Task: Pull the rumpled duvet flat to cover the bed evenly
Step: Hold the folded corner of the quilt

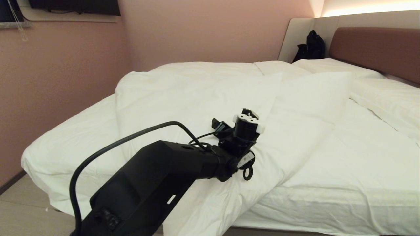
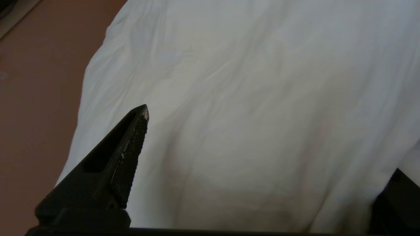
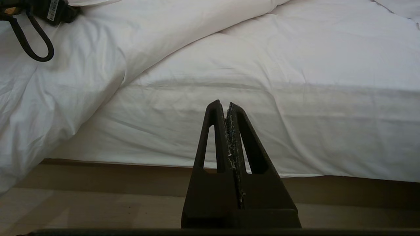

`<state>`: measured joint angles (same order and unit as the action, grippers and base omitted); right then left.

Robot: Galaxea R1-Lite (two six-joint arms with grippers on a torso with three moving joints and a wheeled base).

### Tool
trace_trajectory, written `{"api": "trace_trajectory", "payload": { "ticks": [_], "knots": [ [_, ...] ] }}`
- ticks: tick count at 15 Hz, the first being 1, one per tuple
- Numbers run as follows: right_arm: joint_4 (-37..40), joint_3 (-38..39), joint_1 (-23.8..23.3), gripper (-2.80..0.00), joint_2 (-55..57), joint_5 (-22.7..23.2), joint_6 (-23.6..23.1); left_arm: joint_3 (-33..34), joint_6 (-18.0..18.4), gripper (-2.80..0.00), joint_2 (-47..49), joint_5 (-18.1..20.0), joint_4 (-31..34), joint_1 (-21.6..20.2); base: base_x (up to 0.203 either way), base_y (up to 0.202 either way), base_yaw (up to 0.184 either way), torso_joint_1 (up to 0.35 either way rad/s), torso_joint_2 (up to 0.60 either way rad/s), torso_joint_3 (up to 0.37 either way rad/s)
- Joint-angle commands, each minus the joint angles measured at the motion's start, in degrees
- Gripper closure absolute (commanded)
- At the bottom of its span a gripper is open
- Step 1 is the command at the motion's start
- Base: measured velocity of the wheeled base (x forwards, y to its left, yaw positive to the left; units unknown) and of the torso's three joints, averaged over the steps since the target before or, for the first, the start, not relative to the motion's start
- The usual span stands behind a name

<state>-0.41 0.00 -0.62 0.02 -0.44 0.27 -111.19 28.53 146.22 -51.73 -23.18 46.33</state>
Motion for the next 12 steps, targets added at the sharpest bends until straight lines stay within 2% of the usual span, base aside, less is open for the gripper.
{"api": "trace_trajectory", "payload": {
  "ticks": [1, 5, 12],
  "knots": [
    [-0.02, 0.00, 0.01, 0.00, -0.02, 0.00, 0.00, 0.01, 0.80, -2.80, 0.30, -1.67, 0.07, -0.19, 0.000, 0.000, 0.000, 0.000, 0.00, 0.000],
    [-0.02, 0.00, 0.01, 0.00, -0.02, 0.00, 0.00, 0.01, 1.01, -2.80, 0.73, -3.11, 1.21, -0.10, 0.000, 0.000, 0.000, 0.000, 0.00, 0.000],
    [-0.02, 0.00, 0.01, 0.00, -0.02, 0.00, 0.00, -0.11, 0.80, -2.80, 1.09, -2.76, 0.33, -0.10, 0.000, 0.000, 0.000, 0.000, 0.00, 0.000]
  ]
}}
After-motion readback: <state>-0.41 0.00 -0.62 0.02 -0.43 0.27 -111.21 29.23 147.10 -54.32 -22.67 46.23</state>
